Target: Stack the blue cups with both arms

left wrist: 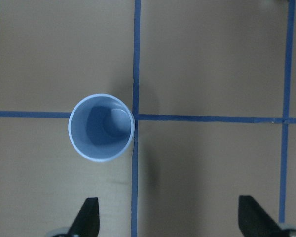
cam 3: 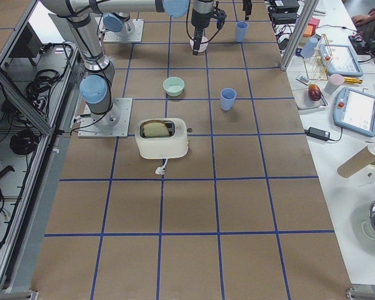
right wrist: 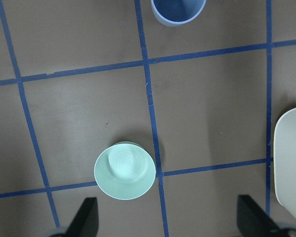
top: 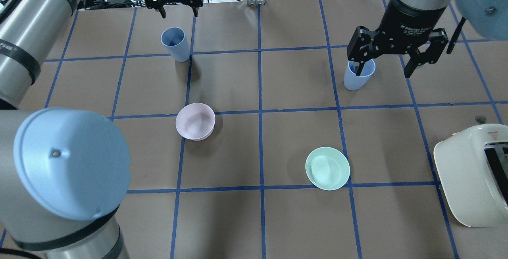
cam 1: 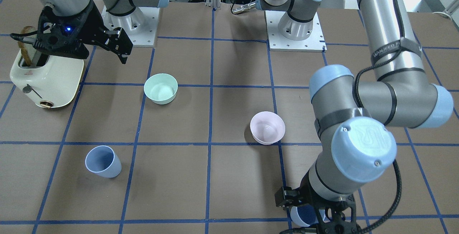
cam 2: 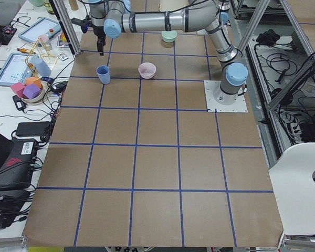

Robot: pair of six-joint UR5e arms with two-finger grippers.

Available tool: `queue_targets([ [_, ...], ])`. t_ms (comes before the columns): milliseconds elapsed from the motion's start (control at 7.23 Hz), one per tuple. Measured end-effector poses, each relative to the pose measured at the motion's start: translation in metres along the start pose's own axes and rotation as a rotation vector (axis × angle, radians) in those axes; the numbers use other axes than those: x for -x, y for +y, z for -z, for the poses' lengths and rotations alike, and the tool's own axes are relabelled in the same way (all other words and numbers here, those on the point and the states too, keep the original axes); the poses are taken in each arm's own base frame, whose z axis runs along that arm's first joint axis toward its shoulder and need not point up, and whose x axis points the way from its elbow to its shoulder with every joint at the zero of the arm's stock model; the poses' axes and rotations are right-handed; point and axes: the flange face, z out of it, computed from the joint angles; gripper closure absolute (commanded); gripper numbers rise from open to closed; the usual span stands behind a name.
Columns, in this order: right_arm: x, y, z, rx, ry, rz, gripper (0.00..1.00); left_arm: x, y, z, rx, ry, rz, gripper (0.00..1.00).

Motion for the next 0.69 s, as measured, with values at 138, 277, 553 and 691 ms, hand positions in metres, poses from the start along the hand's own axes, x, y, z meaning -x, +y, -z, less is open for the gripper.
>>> queue_targets([
  [138, 0.0, 0.0, 0.0, 0.0, 0.0, 0.0, 0.0, 0.008, -0.009, -0.029, 0.028, 0.002, -0.028, 0.0],
  [277, 0.0, -0.001, -0.001, 0.001, 0.0, 0.0, 0.0, 0.008, -0.012, -0.05, 0.053, 0.005, -0.041, 0.0],
  [553, 0.0, -0.001, -0.001, 0.0, 0.004, 0.003, 0.0, 0.004, -0.012, -0.072, 0.085, 0.012, -0.047, 0.26],
  [691, -0.001, -0.001, -0.001, -0.001, 0.008, 0.005, 0.0, 0.003, -0.012, -0.077, 0.093, 0.013, -0.048, 0.77],
])
